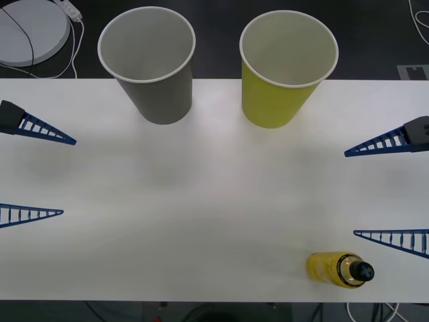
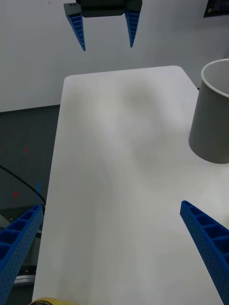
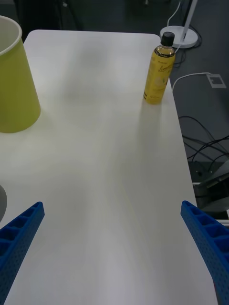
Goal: Put the can into the green bin and the plastic bottle into the gray bin
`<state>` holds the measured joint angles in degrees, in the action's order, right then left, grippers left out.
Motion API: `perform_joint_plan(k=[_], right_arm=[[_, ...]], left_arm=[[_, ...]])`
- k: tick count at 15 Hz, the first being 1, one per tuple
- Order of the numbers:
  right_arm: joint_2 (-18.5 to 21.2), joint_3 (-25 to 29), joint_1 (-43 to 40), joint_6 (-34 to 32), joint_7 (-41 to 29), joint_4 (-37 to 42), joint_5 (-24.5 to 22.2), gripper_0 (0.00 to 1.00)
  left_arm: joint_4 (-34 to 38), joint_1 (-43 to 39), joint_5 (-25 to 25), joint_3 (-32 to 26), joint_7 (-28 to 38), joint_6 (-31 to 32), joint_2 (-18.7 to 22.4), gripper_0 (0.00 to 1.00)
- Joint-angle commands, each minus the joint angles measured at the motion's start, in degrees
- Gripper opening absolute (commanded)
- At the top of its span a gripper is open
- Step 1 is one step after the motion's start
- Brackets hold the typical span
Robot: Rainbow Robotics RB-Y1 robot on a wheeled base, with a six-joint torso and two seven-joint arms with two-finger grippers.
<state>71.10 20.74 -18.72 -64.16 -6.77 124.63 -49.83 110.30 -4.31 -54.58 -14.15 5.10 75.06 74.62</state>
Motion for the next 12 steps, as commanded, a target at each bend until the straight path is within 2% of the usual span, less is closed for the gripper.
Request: perform_joint_plan(k=[1,4,5,6,7,12], right_arm=[[0.0,0.0,0.0,0.0,0.0,0.0,0.0,1.0],[0.0,0.0,0.0,0.0,0.0,0.0,0.0,1.0],[-2.29,-0.35,-0.62,0.35,-0.18,-0.61,0.79,1.0],[-2.81,-0.26,-0.7,0.35,-0.26,-0.79,1.67,1.0],[-3.08,0.09,-0.79,0.09,0.0,-1.49,3.95,1.0],[-3.08,1.05,-2.72,0.09,1.32,-1.67,4.48,1.0]], left_arm=[[0.0,0.0,0.0,0.0,0.0,0.0,0.0,1.0],[0.0,0.0,0.0,0.0,0.0,0.0,0.0,1.0],[0.0,0.0,0.0,0.0,0.0,0.0,0.0,1.0],[0.0,0.0,0.0,0.0,0.0,0.0,0.0,1.0],[0.0,0.0,0.0,0.0,0.0,0.0,0.0,1.0],[0.0,0.0,0.0,0.0,0.0,0.0,0.0,1.0]])
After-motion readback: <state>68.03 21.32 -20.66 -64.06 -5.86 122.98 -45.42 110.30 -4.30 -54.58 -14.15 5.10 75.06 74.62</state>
